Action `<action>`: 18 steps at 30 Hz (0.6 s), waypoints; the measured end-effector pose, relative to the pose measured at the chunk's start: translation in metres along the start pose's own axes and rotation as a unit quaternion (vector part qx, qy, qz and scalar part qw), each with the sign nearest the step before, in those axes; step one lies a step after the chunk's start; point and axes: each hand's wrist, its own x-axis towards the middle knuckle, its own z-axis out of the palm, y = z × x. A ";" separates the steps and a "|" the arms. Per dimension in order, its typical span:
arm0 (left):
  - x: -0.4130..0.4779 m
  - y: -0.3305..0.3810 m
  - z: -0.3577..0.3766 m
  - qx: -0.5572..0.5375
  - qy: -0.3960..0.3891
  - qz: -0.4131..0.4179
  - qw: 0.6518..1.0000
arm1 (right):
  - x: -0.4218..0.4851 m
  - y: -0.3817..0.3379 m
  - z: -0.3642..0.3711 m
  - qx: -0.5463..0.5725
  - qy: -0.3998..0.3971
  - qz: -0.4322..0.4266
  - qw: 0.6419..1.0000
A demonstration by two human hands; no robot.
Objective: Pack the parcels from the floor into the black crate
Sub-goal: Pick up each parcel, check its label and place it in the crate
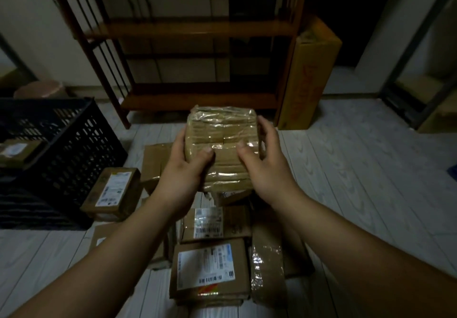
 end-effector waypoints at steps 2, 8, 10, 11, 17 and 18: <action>0.002 0.007 0.002 -0.006 0.011 0.022 1.000 | 0.001 -0.003 0.002 0.010 -0.019 -0.021 1.000; 0.012 0.026 0.010 0.014 0.038 0.108 0.993 | 0.018 -0.022 0.011 0.007 0.017 -0.089 0.996; 0.013 0.033 0.011 0.022 0.048 0.126 0.991 | 0.021 -0.028 0.012 0.008 0.016 -0.109 0.994; 0.013 0.037 0.011 0.025 0.053 0.129 0.990 | 0.022 -0.032 0.012 0.010 0.013 -0.110 0.994; 0.007 0.125 0.011 0.055 0.082 0.060 0.993 | 0.018 -0.120 0.011 0.037 0.013 -0.039 0.998; 0.004 0.150 0.011 0.059 0.091 0.046 0.993 | 0.018 -0.143 0.012 0.041 0.016 -0.032 0.999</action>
